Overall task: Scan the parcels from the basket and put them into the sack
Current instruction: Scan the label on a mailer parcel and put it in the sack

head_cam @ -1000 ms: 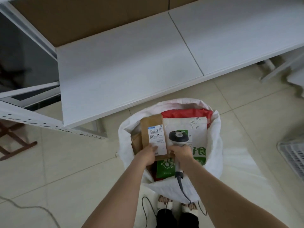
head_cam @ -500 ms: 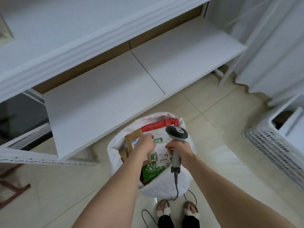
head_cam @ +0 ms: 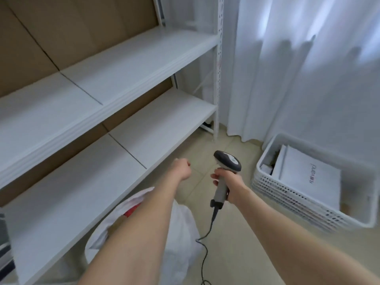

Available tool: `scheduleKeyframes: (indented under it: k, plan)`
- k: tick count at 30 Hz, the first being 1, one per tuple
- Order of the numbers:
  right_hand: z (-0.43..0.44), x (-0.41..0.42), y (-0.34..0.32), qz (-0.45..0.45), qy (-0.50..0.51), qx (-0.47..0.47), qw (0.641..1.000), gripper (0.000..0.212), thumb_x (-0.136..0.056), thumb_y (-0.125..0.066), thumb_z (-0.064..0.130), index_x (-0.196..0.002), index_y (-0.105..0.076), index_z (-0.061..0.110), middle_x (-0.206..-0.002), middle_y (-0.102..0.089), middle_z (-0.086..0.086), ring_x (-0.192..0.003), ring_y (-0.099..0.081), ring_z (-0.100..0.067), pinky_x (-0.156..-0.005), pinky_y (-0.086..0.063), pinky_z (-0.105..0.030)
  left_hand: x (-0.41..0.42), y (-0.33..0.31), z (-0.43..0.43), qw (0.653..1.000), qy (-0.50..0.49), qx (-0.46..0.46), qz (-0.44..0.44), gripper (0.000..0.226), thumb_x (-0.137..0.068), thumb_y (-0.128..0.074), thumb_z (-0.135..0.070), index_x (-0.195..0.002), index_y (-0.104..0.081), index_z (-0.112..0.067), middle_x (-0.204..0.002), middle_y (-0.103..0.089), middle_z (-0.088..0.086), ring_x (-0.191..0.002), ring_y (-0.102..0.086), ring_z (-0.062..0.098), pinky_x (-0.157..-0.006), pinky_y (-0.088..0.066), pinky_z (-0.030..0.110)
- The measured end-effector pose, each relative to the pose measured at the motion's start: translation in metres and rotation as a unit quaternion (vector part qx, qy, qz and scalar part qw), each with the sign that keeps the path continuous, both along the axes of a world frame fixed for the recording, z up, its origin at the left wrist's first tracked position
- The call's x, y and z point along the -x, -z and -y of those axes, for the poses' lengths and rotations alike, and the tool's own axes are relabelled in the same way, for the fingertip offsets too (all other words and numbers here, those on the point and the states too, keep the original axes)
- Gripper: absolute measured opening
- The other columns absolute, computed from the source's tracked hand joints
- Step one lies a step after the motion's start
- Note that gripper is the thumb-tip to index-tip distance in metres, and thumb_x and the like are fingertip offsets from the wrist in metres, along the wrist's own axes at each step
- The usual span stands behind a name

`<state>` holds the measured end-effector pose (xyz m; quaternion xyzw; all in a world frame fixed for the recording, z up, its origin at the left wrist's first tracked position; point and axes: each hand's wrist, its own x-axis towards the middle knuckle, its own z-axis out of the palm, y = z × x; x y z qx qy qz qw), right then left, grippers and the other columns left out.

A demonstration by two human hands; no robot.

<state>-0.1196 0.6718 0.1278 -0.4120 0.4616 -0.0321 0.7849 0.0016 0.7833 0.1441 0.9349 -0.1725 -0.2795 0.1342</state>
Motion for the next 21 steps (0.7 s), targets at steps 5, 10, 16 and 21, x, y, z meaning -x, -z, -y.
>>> scheduleKeyframes:
  k: [5,10,16,21]
  plan:
    - [0.119,0.048,-0.026,0.040,0.073,-0.065,0.994,0.006,-0.091,-0.062,0.007,-0.092,-0.057,0.010,-0.090,-0.062,-0.010,-0.070,-0.059,-0.016,-0.071,-0.047,-0.030,0.042,-0.032,0.120,0.999,0.033,-0.001,0.033,0.044,-0.092,-0.042,-0.008,-0.134,-0.052,-0.017,-0.145,-0.041,0.010,-0.128,-0.045,0.026,-0.108,-0.037,0.039]
    - [0.217,0.088,-0.030,0.076,0.144,-0.104,0.981,0.008,-0.092,-0.062,0.011,-0.097,-0.057,0.012,-0.080,-0.063,-0.007,-0.073,-0.061,-0.017,-0.074,-0.049,-0.032,0.082,-0.047,0.229,0.997,0.067,0.017,0.042,0.044,-0.094,-0.040,-0.007,-0.136,-0.050,-0.016,-0.147,-0.037,0.011,-0.130,-0.043,0.027,-0.109,-0.036,0.037]
    - [0.299,0.109,-0.018,0.086,0.197,-0.121,0.969,0.019,-0.091,-0.064,0.013,-0.108,-0.058,0.009,-0.076,-0.061,-0.007,-0.070,-0.060,-0.017,-0.078,-0.050,-0.035,0.102,-0.030,0.333,0.993,0.113,0.013,0.037,0.043,-0.093,-0.042,-0.007,-0.135,-0.052,-0.015,-0.144,-0.039,0.012,-0.131,-0.042,0.028,-0.109,-0.033,0.033]
    - [0.376,0.119,0.006,0.073,0.257,-0.140,0.953,0.006,-0.091,-0.063,0.009,-0.095,-0.059,0.006,-0.077,-0.062,-0.010,-0.069,-0.059,-0.018,-0.082,-0.051,-0.035,0.107,0.004,0.423,0.987,0.159,0.006,0.014,0.040,-0.092,-0.042,-0.006,-0.129,-0.056,-0.012,-0.140,-0.045,0.013,-0.126,-0.046,0.028,-0.103,-0.036,0.030]
